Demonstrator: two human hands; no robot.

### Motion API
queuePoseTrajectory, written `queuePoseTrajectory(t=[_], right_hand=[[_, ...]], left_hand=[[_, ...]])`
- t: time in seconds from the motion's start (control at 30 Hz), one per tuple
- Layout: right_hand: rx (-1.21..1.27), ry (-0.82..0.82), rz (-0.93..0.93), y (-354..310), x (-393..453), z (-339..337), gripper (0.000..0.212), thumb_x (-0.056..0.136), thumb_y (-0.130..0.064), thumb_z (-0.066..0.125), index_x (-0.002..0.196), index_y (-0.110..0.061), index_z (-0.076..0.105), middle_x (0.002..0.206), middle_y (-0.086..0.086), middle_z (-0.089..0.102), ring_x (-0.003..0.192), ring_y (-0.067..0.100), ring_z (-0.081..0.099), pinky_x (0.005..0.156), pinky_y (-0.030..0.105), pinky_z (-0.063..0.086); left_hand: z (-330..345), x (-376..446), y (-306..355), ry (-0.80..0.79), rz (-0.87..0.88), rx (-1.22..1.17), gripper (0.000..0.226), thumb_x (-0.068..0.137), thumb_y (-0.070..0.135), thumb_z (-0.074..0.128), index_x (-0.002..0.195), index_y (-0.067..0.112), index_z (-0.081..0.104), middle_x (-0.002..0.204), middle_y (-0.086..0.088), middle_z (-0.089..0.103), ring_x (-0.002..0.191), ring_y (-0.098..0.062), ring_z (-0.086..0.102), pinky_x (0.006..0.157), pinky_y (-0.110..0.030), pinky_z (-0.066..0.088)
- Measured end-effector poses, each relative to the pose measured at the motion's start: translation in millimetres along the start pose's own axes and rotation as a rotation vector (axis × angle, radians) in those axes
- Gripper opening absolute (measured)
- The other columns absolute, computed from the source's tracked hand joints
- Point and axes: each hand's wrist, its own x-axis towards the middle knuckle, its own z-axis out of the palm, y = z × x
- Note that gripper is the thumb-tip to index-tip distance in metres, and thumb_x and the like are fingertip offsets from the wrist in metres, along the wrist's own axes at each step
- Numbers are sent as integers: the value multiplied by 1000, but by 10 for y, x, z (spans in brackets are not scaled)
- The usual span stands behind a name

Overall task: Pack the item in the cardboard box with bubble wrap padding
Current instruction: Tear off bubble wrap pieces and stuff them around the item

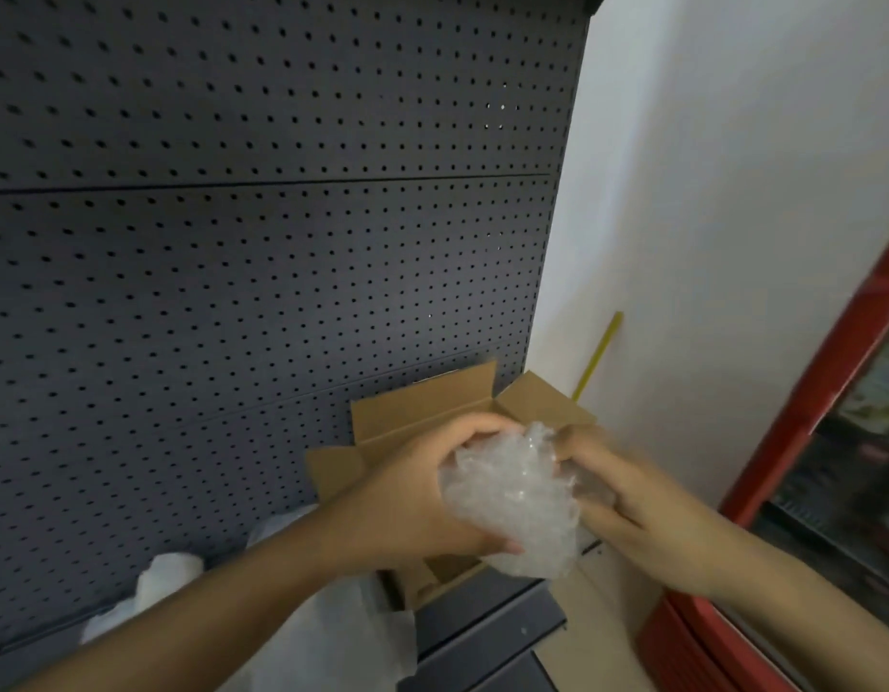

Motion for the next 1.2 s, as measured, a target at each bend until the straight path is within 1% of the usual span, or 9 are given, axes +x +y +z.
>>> queuePoseTrajectory(t=[0.13, 0.37, 0.53, 0.67, 0.77, 0.93, 1.03, 1.13, 1.2], right_hand=[[-90, -86, -51, 409, 263, 30, 22, 91, -20, 49, 112, -25, 52, 109, -7, 52, 105, 12, 50, 90, 34, 45], [-177, -196, -23, 988, 479, 94, 31, 87, -27, 44, 117, -32, 51, 113, 2, 57, 104, 18, 55, 86, 29, 45], [-166, -360, 52, 1346, 603, 140, 55, 92, -45, 49, 145, -34, 35, 146, -10, 36, 132, 8, 37, 107, 14, 24], [-375, -300, -38, 1736, 847, 190, 39, 77, -59, 54, 106, -37, 70, 106, -20, 63, 88, -8, 63, 86, 9, 30], [-234, -455, 1, 2043, 1007, 165, 36, 95, -37, 51, 129, -24, 52, 126, -5, 54, 111, 11, 54, 84, 17, 34], [19, -450, 135, 2470, 1427, 301, 62, 90, -19, 59, 141, -19, 25, 120, 9, 58, 98, 17, 58, 81, 27, 47], [-156, -586, 93, 2606, 1703, 538, 47, 92, -10, 52, 137, -9, 41, 137, 13, 50, 124, 25, 48, 103, 27, 36], [-210, -580, 104, 2781, 1848, 753, 45, 87, -7, 53, 131, -12, 49, 139, 11, 43, 117, 30, 51, 92, 31, 45], [-188, -515, 135, 2873, 1889, 865, 49, 85, -5, 53, 132, -18, 47, 138, 9, 40, 110, 32, 53, 84, 32, 50]], left_hand=[[-34, 429, -234, -20, -59, 13, 64, 62, 20, 90, 110, 45, 55, 110, 26, 58, 104, 4, 60, 92, -33, 56], [36, 1058, -778, -37, -189, 54, 47, 68, 30, 86, 103, 42, 58, 109, 24, 58, 101, -3, 62, 90, -38, 57], [112, 1403, -1163, 7, -342, -8, 41, 67, 23, 85, 91, 47, 62, 117, 17, 57, 109, -9, 58, 91, -36, 55], [188, 1703, -1315, 62, -425, -2, 36, 71, 16, 82, 91, 40, 64, 104, 14, 63, 96, -5, 63, 74, -18, 54], [222, 1942, -1379, 116, -432, 86, 31, 72, 15, 81, 92, 34, 66, 96, 14, 68, 91, 1, 63, 72, -12, 52], [229, 2229, -1558, 274, -435, 228, 32, 75, 20, 80, 102, 30, 66, 101, 15, 69, 94, 4, 64, 82, -20, 56], [230, 2217, -1724, 381, -441, 373, 54, 76, 26, 79, 122, 38, 54, 122, 18, 60, 111, 3, 57, 96, -25, 52], [189, 2027, -1969, 400, -543, 541, 76, 77, 26, 78, 140, 35, 36, 137, 11, 47, 126, -7, 45, 109, -30, 41], [157, 1874, -2100, 348, -672, 578, 71, 79, 27, 77, 138, 34, 38, 137, 9, 49, 126, -11, 47, 107, -30, 42]])
